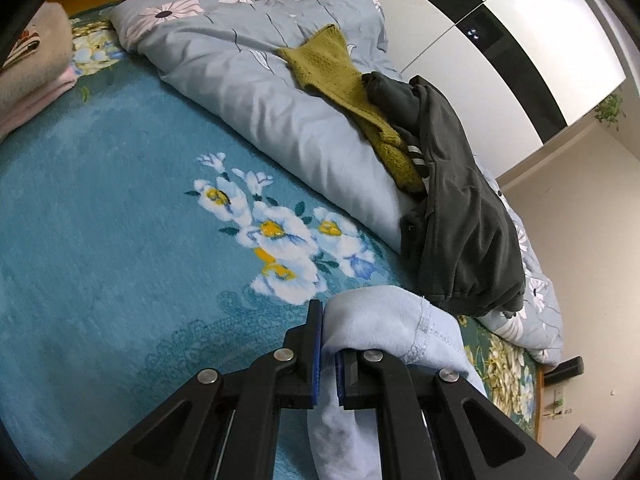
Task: Fold clothes
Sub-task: 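Lift the t-shirt with both grippers and shake it out in the air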
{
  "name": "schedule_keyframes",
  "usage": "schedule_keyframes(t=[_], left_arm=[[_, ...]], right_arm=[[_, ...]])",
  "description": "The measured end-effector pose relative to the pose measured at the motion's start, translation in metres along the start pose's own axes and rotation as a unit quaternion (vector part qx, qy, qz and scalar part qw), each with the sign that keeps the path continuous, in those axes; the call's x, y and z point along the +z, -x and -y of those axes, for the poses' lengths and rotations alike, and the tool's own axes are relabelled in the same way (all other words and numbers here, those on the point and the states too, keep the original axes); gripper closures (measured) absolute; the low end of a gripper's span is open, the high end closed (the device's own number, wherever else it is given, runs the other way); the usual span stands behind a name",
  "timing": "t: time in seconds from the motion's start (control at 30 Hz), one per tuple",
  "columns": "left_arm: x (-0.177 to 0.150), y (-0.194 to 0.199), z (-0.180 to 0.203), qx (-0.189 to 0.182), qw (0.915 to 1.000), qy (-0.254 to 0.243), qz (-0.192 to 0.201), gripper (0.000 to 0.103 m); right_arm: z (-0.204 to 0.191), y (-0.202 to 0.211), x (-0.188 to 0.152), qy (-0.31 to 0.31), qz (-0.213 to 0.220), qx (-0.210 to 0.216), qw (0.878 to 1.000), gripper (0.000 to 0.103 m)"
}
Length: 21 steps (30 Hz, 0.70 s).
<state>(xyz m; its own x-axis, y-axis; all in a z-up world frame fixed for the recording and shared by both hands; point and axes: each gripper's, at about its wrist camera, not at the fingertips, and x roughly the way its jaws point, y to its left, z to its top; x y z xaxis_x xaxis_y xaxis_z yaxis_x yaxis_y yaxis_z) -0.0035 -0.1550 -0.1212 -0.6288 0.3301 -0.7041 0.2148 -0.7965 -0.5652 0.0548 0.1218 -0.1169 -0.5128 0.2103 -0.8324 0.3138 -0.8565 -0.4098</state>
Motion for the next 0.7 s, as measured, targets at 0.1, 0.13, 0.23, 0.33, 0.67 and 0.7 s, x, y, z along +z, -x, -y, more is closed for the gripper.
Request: schedule_keyframes(t=[0.1, 0.13, 0.23, 0.33, 0.67, 0.7], left_arm=[[0.000, 0.002, 0.002, -0.002, 1.0000, -0.005, 0.001, 0.097], [0.000, 0.002, 0.001, -0.005, 1.0000, -0.003, 0.001, 0.097], [-0.001, 0.003, 0.002, -0.010, 0.9999, -0.005, -0.002, 0.097], [-0.003, 0.005, 0.006, -0.019, 0.9997, -0.014, -0.005, 0.094], [-0.021, 0.038, 0.053, -0.032, 0.9915, -0.125, 0.021, 0.097], [-0.022, 0.046, 0.064, -0.034, 0.9882, -0.146, 0.028, 0.097]], right_arm=[[0.028, 0.017, 0.015, -0.048, 0.020, -0.016, 0.999, 0.100], [0.041, 0.016, 0.020, -0.058, 0.026, -0.024, 0.998, 0.100], [0.081, 0.022, 0.031, -0.100, 0.049, -0.045, 0.993, 0.100], [0.121, 0.030, 0.041, -0.158, 0.077, -0.049, 0.983, 0.100], [0.154, 0.084, 0.046, -0.199, 0.141, -0.084, 0.966, 0.100], [0.161, 0.095, 0.046, -0.205, 0.155, -0.090, 0.962, 0.100]])
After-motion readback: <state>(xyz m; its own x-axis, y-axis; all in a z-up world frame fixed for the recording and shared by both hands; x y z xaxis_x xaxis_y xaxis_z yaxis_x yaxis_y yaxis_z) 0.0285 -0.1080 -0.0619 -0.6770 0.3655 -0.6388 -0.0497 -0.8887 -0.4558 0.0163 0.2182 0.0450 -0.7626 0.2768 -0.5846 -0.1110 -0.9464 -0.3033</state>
